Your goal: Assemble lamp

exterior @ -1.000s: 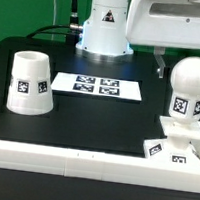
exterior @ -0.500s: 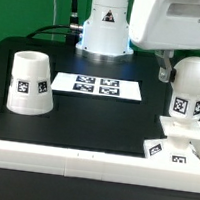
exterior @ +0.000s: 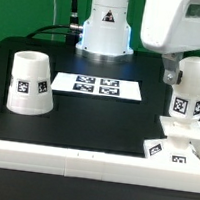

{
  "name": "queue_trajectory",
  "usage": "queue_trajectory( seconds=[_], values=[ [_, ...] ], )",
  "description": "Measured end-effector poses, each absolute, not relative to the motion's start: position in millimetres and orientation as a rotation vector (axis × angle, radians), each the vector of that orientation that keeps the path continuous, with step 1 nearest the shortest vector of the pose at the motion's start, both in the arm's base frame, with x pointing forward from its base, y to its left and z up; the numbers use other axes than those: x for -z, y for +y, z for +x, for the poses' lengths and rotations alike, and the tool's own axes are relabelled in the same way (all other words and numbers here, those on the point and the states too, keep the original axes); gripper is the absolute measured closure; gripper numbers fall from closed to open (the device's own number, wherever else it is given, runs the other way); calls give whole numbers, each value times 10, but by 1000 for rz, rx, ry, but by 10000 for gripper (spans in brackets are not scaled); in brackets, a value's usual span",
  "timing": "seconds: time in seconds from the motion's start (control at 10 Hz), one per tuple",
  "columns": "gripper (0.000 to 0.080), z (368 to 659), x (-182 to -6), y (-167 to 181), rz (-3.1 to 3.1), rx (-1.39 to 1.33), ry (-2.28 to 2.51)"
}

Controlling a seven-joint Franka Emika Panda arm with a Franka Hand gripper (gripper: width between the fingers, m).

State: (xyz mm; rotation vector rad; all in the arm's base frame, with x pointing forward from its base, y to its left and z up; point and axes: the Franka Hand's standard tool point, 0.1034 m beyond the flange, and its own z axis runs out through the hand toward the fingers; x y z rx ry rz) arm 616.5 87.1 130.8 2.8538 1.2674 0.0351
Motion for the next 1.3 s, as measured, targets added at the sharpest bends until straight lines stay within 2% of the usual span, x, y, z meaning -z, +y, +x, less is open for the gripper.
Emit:
queue_trajectory(
  seconds=[0.6,1.1,1.2,1.3],
  values=[
    [101,6230,-1253,926,2333,-2,2022],
    [101,6222,-1237,932,2143,22,2204],
    [219,6222,-1237,927,2144,22,2203],
    [223,6223,-1237,925,2153,21,2193]
  ],
)
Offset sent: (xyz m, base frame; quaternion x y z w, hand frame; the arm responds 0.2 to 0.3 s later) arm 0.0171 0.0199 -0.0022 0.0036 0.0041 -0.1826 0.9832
